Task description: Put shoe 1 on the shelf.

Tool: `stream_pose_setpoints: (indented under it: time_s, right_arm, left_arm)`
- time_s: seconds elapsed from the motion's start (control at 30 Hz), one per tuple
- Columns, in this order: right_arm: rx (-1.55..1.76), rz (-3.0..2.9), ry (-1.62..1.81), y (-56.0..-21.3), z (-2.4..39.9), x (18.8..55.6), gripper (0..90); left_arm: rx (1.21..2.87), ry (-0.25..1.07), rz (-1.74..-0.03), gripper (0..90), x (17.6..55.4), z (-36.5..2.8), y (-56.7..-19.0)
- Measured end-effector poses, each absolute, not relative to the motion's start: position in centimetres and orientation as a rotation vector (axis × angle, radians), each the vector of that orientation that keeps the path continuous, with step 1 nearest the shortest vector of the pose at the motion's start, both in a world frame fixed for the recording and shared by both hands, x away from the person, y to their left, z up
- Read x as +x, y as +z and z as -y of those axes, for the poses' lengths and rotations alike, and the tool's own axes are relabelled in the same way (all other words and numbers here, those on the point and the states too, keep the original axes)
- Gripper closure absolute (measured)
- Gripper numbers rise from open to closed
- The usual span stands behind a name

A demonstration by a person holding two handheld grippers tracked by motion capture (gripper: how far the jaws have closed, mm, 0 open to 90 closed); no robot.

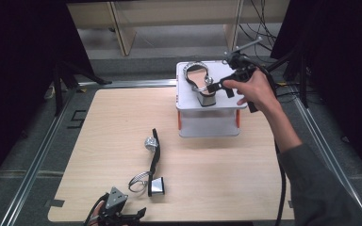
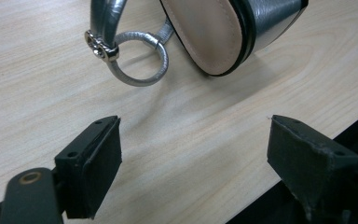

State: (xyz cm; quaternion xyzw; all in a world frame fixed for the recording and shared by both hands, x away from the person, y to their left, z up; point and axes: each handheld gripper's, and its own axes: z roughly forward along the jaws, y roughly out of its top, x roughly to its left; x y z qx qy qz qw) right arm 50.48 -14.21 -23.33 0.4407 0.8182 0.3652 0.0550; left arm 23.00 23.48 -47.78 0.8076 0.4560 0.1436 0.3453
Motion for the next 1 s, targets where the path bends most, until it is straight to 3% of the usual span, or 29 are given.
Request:
stream_pose_setpoints:
  time_s: [0.43, 1.0]
  right_arm:
    - [1.172, -2.554, 1.132, -30.4, 16.5, 42.7, 27.3]
    - [1.059, -2.686, 1.204, -39.7, 14.6, 37.9, 25.0]
  left_arm:
    - [2.073, 0.389, -1.202, 17.2, 23.2, -23.6, -47.9]
    - [2.06, 0.377, -1.224, 17.1, 23.1, -23.5, -47.7]
